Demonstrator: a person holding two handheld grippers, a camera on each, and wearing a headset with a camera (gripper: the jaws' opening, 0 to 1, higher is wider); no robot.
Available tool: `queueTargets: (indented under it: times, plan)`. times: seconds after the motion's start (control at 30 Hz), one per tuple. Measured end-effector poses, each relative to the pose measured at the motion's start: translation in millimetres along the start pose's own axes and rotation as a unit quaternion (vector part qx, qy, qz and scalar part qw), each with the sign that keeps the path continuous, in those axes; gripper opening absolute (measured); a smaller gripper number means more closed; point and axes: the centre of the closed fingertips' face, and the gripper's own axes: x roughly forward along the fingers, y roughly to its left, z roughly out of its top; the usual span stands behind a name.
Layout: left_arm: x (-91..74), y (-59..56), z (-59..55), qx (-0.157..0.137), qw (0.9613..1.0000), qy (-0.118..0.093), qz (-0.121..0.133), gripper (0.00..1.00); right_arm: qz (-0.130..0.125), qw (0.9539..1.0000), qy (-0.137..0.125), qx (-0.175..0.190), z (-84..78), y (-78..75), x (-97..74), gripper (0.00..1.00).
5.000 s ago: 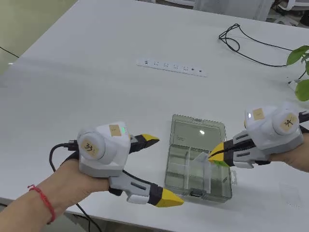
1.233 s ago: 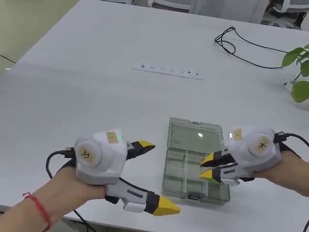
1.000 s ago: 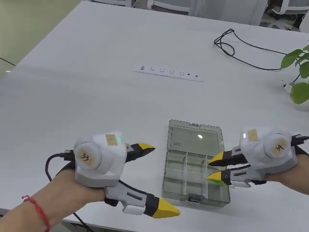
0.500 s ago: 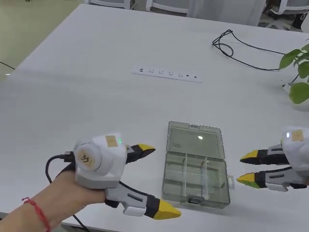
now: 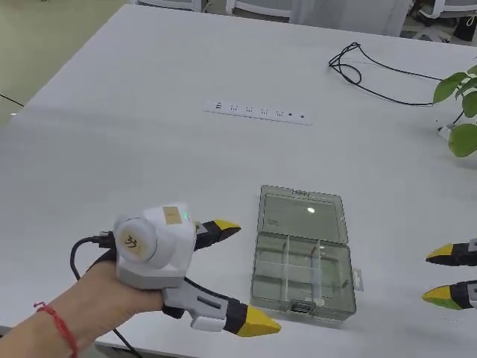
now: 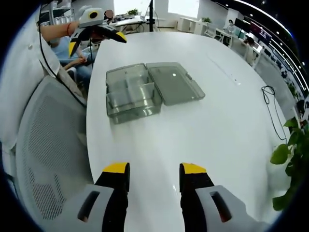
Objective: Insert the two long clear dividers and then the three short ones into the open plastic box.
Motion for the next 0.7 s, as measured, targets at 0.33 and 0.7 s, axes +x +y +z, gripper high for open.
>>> queueTargets:
  times: [0.33,0.7]
  plan:
    - [-1.1,0.9,-0.9,-0.003,1.0000,0.002,0.002,1.00,0.021,0.9972,0.068,-0.025,-43.5,-5.7,10.7,0.47]
    - [-0.8,0.6,-4.3,-0.006,0.9999,0.008,0.003,1.00,0.037,0.9858,0.143,-0.080,-76.9,-8.3,30.2,0.48]
